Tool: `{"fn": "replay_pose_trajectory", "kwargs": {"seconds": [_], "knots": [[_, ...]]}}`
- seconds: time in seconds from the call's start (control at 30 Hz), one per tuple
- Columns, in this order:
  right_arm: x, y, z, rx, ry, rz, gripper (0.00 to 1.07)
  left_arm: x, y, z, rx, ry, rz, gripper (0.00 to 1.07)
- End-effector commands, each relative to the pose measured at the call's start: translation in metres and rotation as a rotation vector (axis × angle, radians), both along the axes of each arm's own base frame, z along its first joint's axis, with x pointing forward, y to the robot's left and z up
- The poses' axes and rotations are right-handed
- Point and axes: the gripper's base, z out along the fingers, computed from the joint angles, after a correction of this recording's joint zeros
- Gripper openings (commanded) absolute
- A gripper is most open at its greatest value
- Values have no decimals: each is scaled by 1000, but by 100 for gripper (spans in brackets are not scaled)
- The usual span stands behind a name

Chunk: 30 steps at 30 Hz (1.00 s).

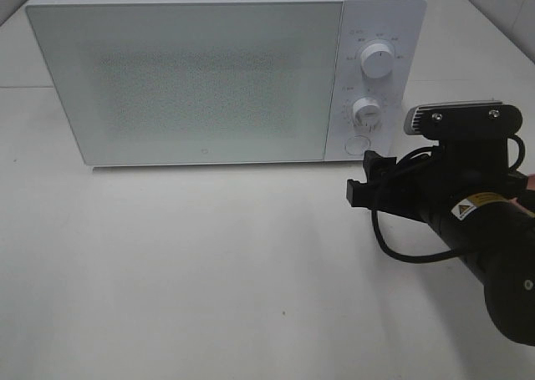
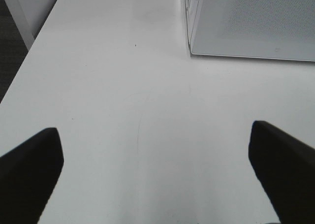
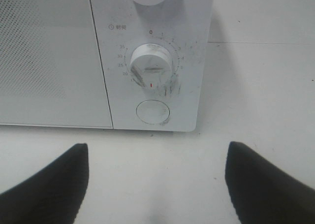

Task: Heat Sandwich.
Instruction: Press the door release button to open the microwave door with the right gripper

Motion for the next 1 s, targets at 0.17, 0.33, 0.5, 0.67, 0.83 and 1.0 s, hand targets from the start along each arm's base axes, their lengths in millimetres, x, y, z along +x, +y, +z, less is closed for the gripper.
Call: {"fn": "replay_pose_trajectory", "kwargs": {"seconds": [0.17,0.33,0.5,0.67,0.83,1.0], "knots": [[0,1,2,259,0,-82,74,-4,-1,-1,-5,-29,-1,98],[0,1,2,545,18,-180,74,-4,-1,-1,-5,-29,-1,98],[0,1,2,837,45,-281,74,-4,-1,-1,-5,-29,-1,98],[-2,2,-2,1103,101,-390,74,-4,-1,-1,-5,-29,-1,98],[-2,2,-2,1332,116,-475,71,-4,-1,-1,-5,-29,-1,98],[-2,2,-2,1440,123,-516,57,-4,-1,-1,-5,-29,-1,98]]}}
